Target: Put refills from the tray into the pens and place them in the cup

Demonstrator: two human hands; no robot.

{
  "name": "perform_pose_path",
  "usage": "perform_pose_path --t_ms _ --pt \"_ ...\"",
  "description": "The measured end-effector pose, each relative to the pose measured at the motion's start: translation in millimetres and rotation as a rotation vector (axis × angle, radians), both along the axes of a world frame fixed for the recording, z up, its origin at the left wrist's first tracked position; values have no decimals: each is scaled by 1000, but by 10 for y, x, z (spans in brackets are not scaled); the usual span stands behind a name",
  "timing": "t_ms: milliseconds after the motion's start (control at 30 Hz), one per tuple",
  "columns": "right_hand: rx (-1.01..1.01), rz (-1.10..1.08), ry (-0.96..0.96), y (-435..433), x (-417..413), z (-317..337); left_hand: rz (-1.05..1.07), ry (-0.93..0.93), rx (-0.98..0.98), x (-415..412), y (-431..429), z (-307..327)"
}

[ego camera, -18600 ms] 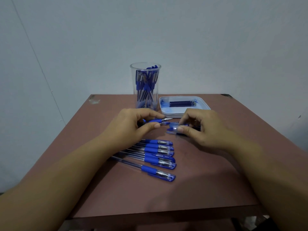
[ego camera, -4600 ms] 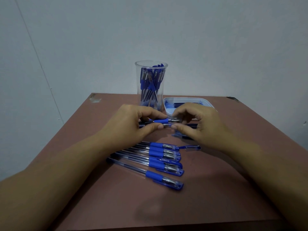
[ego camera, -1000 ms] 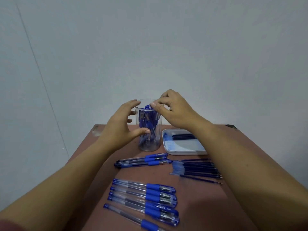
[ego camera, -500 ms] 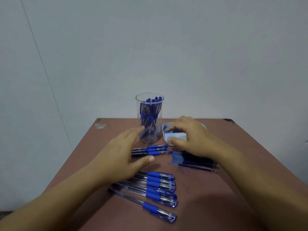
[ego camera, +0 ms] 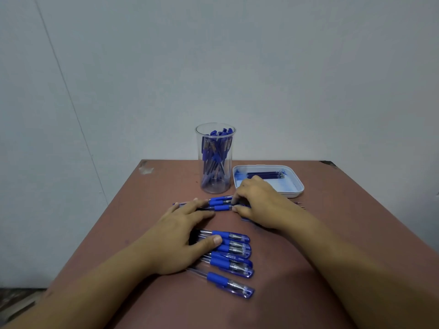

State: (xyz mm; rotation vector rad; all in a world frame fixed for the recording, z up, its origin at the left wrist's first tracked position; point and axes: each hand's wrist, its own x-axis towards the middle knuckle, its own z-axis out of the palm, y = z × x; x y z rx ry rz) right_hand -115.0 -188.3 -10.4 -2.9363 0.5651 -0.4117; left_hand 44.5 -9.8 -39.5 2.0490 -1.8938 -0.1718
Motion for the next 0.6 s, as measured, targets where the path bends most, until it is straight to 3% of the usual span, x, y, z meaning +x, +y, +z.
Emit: perform_pose_path --t_ms 233,400,600 --pt "-72 -1 -64 101 -46 139 -5 -17 -144 -24 -1 107" --pt "173 26 -202 170 -342 400 -84 -119 -368 -85 -115 384" --pt "320 92 -374 218 -533 245 -122 -77 -420 -274 -346 429"
